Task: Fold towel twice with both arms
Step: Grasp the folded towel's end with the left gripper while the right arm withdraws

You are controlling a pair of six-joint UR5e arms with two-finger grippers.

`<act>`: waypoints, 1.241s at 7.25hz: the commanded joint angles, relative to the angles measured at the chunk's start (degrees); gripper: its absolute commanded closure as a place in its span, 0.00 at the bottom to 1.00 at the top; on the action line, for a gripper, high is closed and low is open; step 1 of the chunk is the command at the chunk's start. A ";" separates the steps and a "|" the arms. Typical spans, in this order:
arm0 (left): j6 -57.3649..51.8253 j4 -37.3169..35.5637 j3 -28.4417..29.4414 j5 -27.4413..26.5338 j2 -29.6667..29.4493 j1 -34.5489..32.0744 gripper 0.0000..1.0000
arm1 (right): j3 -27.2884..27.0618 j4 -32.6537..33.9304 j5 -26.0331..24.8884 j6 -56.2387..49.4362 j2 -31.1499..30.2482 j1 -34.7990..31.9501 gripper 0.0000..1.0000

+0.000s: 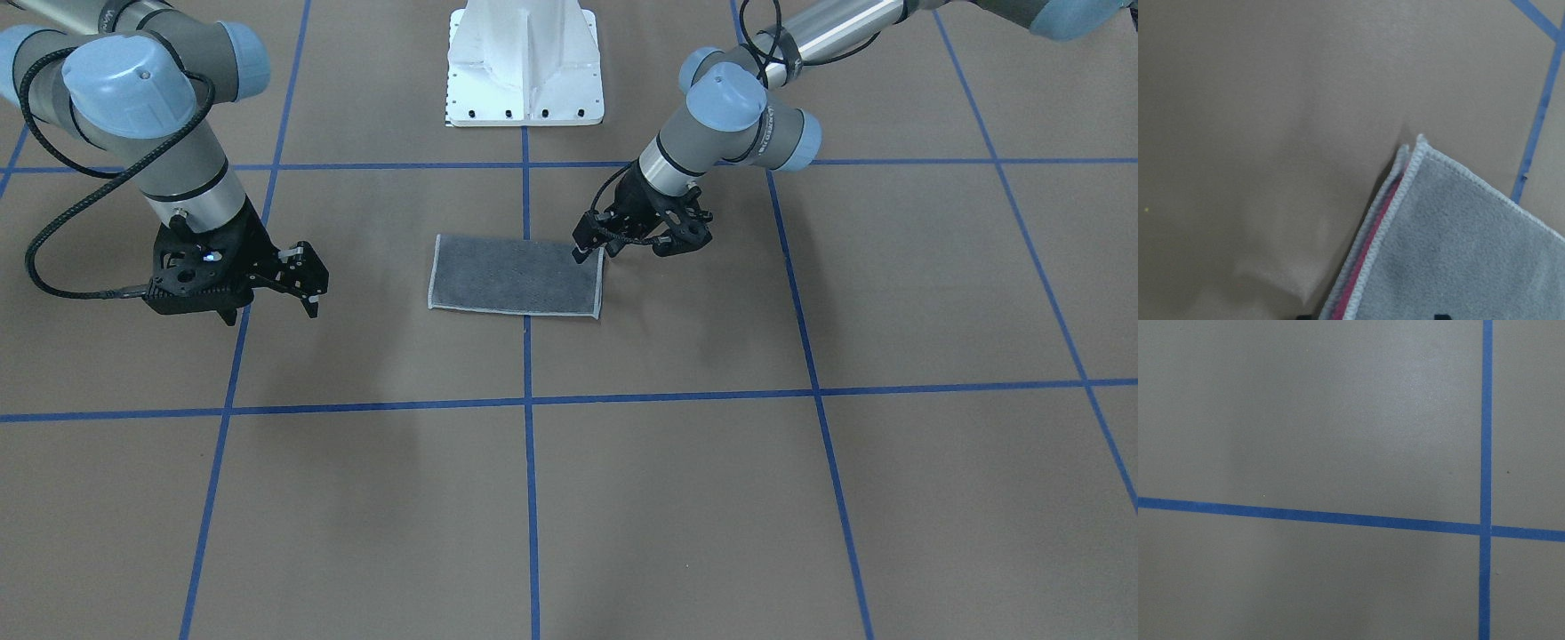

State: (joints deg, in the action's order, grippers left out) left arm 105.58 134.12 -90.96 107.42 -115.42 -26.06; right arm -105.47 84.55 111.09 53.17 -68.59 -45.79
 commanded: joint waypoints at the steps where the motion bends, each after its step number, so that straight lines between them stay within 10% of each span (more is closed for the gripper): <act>1: 1.29 0.01 -0.19 -0.11 0.81 -0.05 0.30 | -0.17 0.00 0.00 0.09 -0.06 0.00 0.01; 9: 4.63 -0.08 -0.27 0.07 0.73 0.22 0.58 | -0.35 0.00 -0.09 0.35 -0.14 0.00 0.01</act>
State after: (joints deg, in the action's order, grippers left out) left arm 110.20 134.05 -91.23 107.45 -114.68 -25.86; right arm -105.82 84.55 111.01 53.51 -68.73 -45.79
